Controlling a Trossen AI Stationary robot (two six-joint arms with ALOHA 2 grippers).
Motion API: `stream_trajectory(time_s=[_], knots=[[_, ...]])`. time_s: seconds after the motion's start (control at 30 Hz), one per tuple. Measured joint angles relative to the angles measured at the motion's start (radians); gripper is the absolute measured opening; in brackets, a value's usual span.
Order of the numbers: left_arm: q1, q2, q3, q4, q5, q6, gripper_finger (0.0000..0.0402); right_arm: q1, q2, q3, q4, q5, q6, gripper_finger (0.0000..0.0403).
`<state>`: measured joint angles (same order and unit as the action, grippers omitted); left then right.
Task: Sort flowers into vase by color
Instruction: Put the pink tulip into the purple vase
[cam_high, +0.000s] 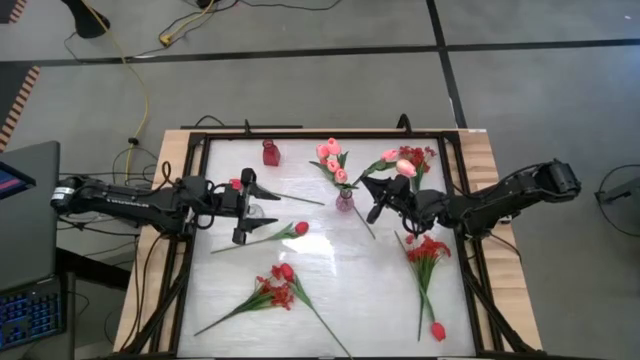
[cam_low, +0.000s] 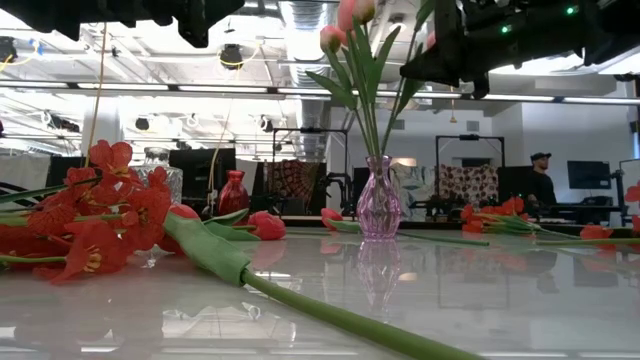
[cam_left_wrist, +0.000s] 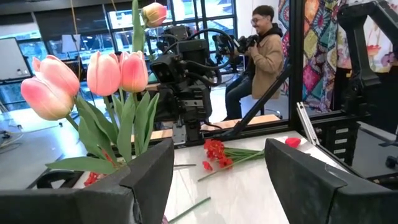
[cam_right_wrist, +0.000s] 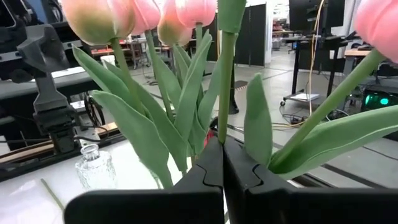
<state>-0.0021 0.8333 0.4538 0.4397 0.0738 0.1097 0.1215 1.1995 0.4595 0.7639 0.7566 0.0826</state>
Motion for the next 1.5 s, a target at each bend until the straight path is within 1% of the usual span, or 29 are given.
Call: stream_trajectory(time_s=[0.13, 0.37, 0.47, 0.7, 0.9, 1.0, 1.27, 1.5], knots=[[0.0, 0.0, 0.0, 0.0, 0.0, -0.001, 0.024, 0.001, 0.0, 0.0, -0.004, -0.032, 0.022, 0.002], [0.0, 0.0, 0.0, 0.0, 0.0, -0.001, 0.024, 0.001, 0.005, 0.0, -0.035, -0.035, 0.023, 0.002], [0.0, 0.0, 0.0, 0.0, 0.0, -0.001, 0.024, 0.001, 0.053, -0.001, -0.007, -0.033, 0.019, 0.002], [0.0, 0.0, 0.0, -0.001, -0.001, -0.011, 0.024, -0.006, 0.195, -0.001, 0.145, -0.03, -0.028, 0.002], [0.0, 0.0, 0.0, -0.004, -0.001, -0.014, 0.024, -0.007, 0.24, 0.0, 0.154, -0.029, -0.024, 0.002], [0.0, 0.0, 0.0, -0.004, -0.001, -0.014, 0.024, -0.007, 0.246, 0.0, 0.149, -0.03, -0.026, 0.002], [0.0, 0.0, 0.0, -0.005, -0.001, -0.014, 0.024, -0.014, 0.24, 0.004, 0.116, -0.083, -0.03, 0.002], [0.0, 0.0, 0.0, -0.008, 0.0, -0.014, 0.024, -0.025, 0.242, 0.07, -0.033, -0.109, -0.007, 0.002]])
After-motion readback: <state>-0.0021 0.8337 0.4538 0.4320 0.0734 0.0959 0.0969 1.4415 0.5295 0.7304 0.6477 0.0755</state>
